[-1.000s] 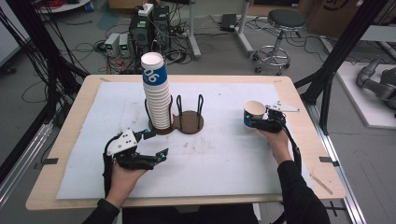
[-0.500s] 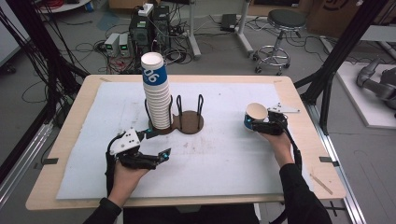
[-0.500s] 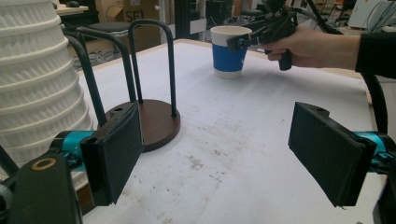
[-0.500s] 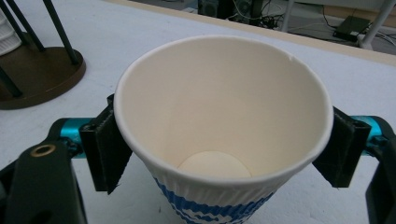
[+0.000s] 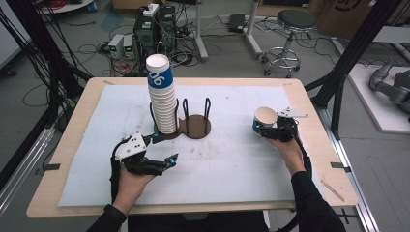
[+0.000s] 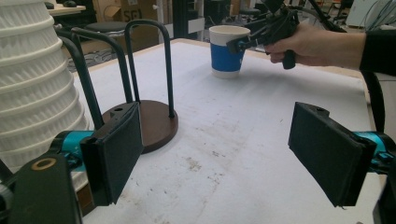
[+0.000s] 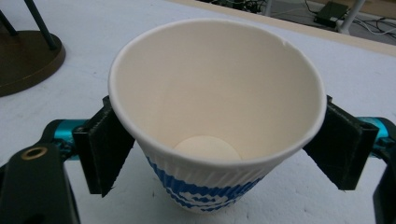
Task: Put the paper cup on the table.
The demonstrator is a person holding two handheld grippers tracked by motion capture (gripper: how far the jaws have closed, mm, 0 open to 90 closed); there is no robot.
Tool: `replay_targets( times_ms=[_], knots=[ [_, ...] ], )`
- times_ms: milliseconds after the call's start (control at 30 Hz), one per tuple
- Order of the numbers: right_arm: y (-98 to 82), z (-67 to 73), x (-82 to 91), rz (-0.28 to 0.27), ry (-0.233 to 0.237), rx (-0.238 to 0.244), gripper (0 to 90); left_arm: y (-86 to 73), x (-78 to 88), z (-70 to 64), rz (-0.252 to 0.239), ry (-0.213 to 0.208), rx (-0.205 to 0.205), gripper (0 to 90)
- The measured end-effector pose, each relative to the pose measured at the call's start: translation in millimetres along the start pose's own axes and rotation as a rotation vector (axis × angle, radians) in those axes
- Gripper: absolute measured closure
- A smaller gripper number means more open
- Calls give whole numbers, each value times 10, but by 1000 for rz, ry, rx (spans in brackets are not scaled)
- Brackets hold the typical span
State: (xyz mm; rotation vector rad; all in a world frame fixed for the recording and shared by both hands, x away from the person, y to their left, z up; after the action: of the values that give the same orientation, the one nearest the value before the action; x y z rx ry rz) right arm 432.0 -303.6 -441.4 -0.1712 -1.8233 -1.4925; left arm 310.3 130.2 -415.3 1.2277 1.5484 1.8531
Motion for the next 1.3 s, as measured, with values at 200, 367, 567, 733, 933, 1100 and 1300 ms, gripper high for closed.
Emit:
replay_targets(
  times_ms=[200, 367, 567, 733, 933, 1100, 1300],
  knots=[
    [-18, 25, 53, 15, 2, -12, 155, 6, -4, -1, 1, 0, -4, 178],
    [-45, 50, 115, 34, -3, -23, 155, 7, -6, 1, 1, -1, -4, 178],
    [-117, 39, 234, 59, 5, -36, 155, 8, -8, 3, 2, 0, -5, 178],
    [-173, 30, 376, 57, 28, -40, 155, 10, -18, 5, 4, 3, 0, 178],
    [-157, 100, 584, -21, 98, -11, 155, 19, -41, 32, 4, 12, 5, 178],
    [-114, 218, 731, -90, 179, 34, 155, 48, -48, 59, 6, 22, 2, 178],
    [0, 363, 870, -186, 295, 55, 161, 68, 13, 85, -5, 44, -7, 178]
  ],
)
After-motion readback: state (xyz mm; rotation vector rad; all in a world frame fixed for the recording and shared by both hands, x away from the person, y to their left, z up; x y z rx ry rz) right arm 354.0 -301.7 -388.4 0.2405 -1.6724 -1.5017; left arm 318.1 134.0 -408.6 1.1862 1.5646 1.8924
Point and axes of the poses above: each handheld gripper's, and its own axes: x roughly backward along the jaws, y roughly out of its top, z roughly to its left, the point moved 3 cm from there along -x, roughly forward along the jaws, and after that the axes turned 9 degrees about z, right-handed, at the moved point
